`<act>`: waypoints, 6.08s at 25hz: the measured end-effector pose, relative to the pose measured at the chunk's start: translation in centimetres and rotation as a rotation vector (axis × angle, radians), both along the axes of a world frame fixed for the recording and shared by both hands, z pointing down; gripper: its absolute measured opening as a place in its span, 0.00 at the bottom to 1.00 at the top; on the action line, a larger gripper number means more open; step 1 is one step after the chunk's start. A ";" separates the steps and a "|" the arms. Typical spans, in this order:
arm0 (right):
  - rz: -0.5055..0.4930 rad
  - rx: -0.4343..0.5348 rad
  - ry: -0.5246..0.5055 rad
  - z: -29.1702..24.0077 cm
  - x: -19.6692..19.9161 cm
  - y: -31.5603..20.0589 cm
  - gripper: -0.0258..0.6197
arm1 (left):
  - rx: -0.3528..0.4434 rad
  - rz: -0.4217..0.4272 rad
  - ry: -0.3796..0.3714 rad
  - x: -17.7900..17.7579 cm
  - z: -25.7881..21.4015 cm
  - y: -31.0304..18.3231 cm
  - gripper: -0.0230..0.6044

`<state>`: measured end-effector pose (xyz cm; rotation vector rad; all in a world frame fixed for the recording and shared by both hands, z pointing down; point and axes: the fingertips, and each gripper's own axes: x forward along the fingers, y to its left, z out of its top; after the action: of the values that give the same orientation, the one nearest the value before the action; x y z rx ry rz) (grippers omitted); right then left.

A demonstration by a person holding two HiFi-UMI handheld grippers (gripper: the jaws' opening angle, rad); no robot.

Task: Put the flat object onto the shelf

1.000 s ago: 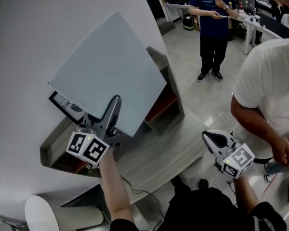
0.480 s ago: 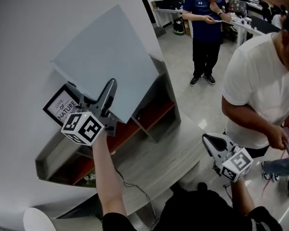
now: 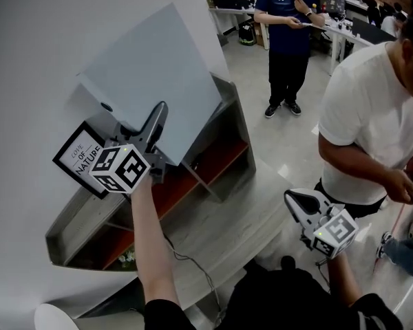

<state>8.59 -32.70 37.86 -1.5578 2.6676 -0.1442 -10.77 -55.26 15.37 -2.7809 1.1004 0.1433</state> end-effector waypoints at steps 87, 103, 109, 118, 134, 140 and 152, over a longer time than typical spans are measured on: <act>-0.297 -0.043 0.018 1.9 -3.0 4.5 0.06 | 0.082 -0.310 0.009 -5.9 5.6 11.7 0.54; -0.427 -0.061 0.018 3.3 -4.5 7.2 0.06 | 0.010 -0.424 0.020 -5.6 13.5 20.6 0.19; -0.465 -0.076 0.025 3.9 -5.8 8.0 0.06 | -0.040 -0.450 0.019 -5.6 16.8 23.8 0.12; -0.441 -0.057 0.030 3.7 -7.2 10.4 0.06 | -0.093 -0.416 0.061 -5.0 20.6 30.7 0.06; -0.397 -0.095 0.066 4.7 -10.5 24.1 0.06 | -0.186 -0.296 0.017 -5.0 25.5 47.3 0.06; -0.384 -0.074 0.069 4.8 -10.4 28.4 0.06 | -0.184 -0.283 0.040 -5.2 25.8 51.8 0.06; -0.406 -0.015 0.060 2.3 -10.1 30.5 0.06 | -0.175 -0.286 0.052 -4.3 25.3 54.7 0.06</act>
<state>-1.50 -2.21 40.18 -1.0169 3.0012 -0.1331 -15.05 -0.52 40.65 -2.7388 1.5794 0.0908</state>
